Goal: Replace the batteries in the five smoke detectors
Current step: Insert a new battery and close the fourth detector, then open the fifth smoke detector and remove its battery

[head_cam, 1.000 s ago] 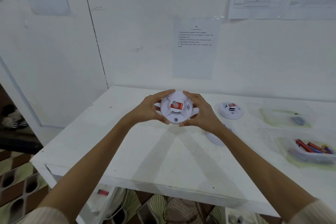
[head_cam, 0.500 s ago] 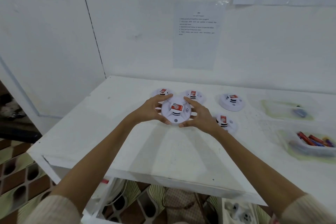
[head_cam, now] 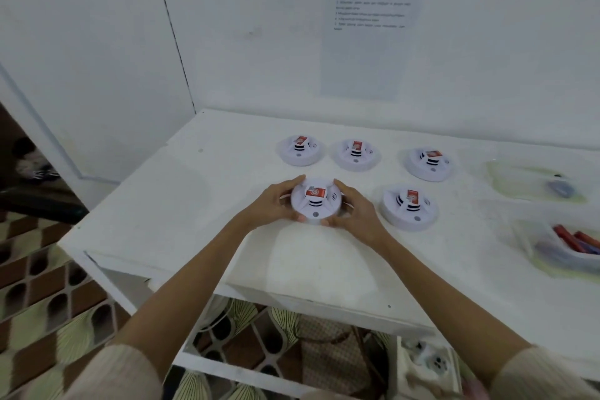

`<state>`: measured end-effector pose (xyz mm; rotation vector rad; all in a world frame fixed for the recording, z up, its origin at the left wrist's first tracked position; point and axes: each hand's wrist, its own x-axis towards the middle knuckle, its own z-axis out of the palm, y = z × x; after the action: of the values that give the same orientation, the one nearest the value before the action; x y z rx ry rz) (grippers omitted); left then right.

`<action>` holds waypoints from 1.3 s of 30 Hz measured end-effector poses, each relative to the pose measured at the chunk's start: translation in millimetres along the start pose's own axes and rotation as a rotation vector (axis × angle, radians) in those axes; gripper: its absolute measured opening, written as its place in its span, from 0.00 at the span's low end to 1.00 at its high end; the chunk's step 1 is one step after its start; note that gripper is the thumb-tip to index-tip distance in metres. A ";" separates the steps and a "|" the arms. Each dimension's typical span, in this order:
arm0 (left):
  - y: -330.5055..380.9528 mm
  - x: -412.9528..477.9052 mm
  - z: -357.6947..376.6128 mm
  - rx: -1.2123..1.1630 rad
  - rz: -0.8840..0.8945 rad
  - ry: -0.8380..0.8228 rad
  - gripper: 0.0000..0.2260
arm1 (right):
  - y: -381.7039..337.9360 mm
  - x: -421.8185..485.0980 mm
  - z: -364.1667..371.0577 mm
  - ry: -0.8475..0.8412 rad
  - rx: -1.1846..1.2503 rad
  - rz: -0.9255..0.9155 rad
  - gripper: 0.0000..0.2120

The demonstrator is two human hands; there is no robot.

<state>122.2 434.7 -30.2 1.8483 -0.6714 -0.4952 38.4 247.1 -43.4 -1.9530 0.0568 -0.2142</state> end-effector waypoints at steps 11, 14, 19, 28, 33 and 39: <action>-7.2 1.9 -2.3 -0.045 -0.032 -0.044 0.34 | -0.3 -3.9 -0.1 -0.011 -0.114 -0.062 0.27; -4.4 3.7 -8.6 -0.049 -0.048 -0.086 0.32 | -2.7 -4.4 -0.7 -0.026 -0.130 -0.044 0.28; 11.2 8.7 -22.1 -0.010 -0.076 -0.046 0.36 | -7.3 -4.9 -15.3 -0.035 -0.182 0.003 0.42; 77.5 37.7 24.2 0.159 0.083 -0.040 0.28 | -17.0 1.9 -106.3 0.044 -0.163 -0.096 0.35; 91.1 59.1 82.5 0.192 0.087 -0.111 0.31 | -1.3 -16.3 -151.4 0.004 -0.154 -0.098 0.34; 79.4 72.6 135.8 0.227 -0.002 -0.130 0.44 | 30.9 -31.8 -179.0 -0.111 -0.132 -0.028 0.43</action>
<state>76.1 269.5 -5.9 2.0416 -0.8424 -0.5628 -22.6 76.3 -9.9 -2.0946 -0.0299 -0.1226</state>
